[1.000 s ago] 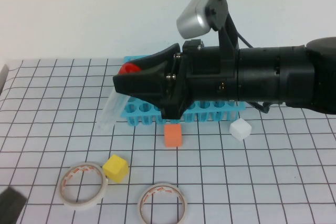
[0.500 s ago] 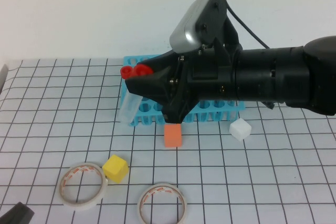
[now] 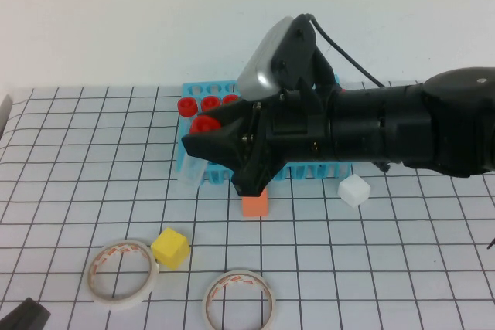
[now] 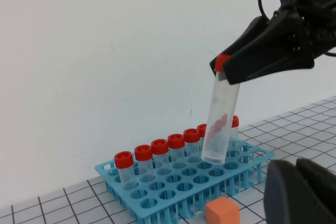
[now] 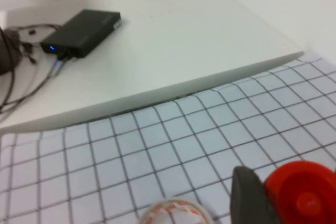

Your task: Place the test tubes

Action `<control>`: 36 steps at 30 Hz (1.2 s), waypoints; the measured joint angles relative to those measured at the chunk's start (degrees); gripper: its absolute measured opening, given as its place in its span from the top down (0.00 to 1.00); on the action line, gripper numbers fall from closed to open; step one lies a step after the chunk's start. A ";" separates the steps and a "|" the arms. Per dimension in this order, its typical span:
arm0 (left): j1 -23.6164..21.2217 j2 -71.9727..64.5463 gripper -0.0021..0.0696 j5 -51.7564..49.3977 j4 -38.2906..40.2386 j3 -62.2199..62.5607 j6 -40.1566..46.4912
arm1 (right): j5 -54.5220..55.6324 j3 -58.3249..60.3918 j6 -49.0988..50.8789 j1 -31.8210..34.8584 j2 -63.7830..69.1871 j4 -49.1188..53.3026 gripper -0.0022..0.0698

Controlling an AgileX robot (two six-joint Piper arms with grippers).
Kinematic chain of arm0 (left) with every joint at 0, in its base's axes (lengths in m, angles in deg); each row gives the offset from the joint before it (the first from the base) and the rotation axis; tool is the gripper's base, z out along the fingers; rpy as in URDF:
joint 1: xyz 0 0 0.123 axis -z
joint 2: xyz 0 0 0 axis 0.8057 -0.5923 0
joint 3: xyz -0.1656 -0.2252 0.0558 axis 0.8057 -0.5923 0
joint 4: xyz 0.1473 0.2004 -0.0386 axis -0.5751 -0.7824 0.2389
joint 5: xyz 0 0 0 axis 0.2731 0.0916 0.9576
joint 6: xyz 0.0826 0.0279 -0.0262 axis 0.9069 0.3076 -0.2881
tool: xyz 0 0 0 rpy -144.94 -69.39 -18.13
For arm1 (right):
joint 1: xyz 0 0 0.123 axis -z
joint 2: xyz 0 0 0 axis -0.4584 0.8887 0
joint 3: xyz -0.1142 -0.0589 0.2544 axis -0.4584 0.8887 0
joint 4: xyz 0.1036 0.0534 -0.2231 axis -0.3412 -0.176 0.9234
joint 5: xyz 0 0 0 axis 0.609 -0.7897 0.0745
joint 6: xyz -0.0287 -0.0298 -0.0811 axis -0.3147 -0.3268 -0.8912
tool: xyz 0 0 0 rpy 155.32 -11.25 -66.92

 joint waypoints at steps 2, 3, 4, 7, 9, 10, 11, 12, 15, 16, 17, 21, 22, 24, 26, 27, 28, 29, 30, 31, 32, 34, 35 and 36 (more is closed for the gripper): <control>0.00 0.00 0.97 0.00 0.00 0.00 0.05 | 1.45 -0.13 -0.23 -0.42 0.00 1.47 0.57; 0.00 0.00 0.97 0.00 0.00 0.00 0.05 | 2.63 -0.47 0.19 -0.87 0.00 4.02 0.57; 0.00 0.00 0.97 0.00 0.00 -0.03 0.05 | 3.77 -0.85 1.21 -1.37 0.00 6.69 0.57; 0.00 0.00 0.97 -0.08 -0.04 -0.25 0.05 | 12.75 -4.08 21.14 -4.90 1.29 25.32 0.57; 0.00 0.00 0.97 -0.08 -0.04 -0.25 0.05 | 18.96 -6.35 42.72 -6.53 3.27 41.36 0.57; 0.00 0.00 0.97 -0.08 -0.04 -0.25 0.05 | 22.38 -7.30 54.36 -7.15 4.56 50.20 0.57; 0.00 0.00 0.97 -0.08 -0.04 -0.25 0.05 | 25.80 -8.08 65.36 -7.53 5.98 59.15 0.57; 0.00 0.00 0.97 -0.08 -0.04 -0.25 0.05 | 28.98 -8.57 73.44 -7.85 7.18 66.13 0.57; 0.00 0.00 0.97 -0.08 -0.04 -0.25 0.05 | 34.98 -10.29 98.66 -7.99 11.94 87.49 0.57; 0.00 0.00 0.97 -0.08 -0.04 -0.25 0.05 | 35.79 -11.14 104.88 -7.88 13.58 93.21 0.57; 0.00 0.00 0.97 -0.08 -0.04 -0.35 0.05 | 35.90 -12.24 109.53 -7.88 15.25 97.68 0.57; 0.00 0.00 0.97 -0.08 -0.04 -0.33 0.05 | 34.87 -17.62 114.43 -7.88 20.66 104.79 0.57; 0.00 0.00 0.97 -0.08 -0.04 -0.33 0.05 | 34.21 -19.22 113.88 -7.88 21.83 105.45 0.57; 0.00 0.00 0.97 -0.08 -0.04 -0.33 0.05 | 32.89 -22.12 111.87 -7.88 23.47 105.87 0.57; 0.00 0.00 0.97 -0.08 -0.04 -0.33 0.05 | 30.81 -25.65 108.87 -7.88 24.85 106.12 0.57; 0.00 0.00 0.97 -0.08 -0.04 -0.33 0.05 | 29.94 -27.50 107.50 -7.77 25.43 106.12 0.57; 0.00 0.00 0.97 -0.08 -0.04 -0.33 0.33 | 28.19 -29.31 106.28 -7.75 25.93 106.12 0.57; 0.00 0.00 0.97 -0.08 -0.04 -0.33 0.33 | 26.87 -31.00 105.53 -7.60 26.53 106.12 0.57; 0.00 0.00 0.97 -0.08 -0.04 -0.33 0.33 | 25.61 -32.31 105.13 -7.38 27.01 106.12 0.57; 0.00 0.00 0.97 -0.08 -0.04 -0.33 0.33 | 24.47 -33.86 104.87 -7.19 27.59 106.12 0.57; 0.00 0.00 0.97 -0.08 -0.04 -0.33 0.33 | 23.36 -35.34 104.61 -7.03 28.25 106.23 0.57; 0.00 0.00 0.97 -0.08 -0.04 -0.33 0.33 | 21.59 -37.76 104.35 -6.72 29.60 106.81 0.57; 0.00 0.00 0.97 -0.08 -0.04 -0.33 0.33 | 20.09 -39.72 105.08 -6.68 31.15 108.22 0.57; 0.00 0.00 0.97 -0.08 -0.04 -0.33 0.33 | 19.60 -40.30 106.13 -6.62 31.81 108.91 0.57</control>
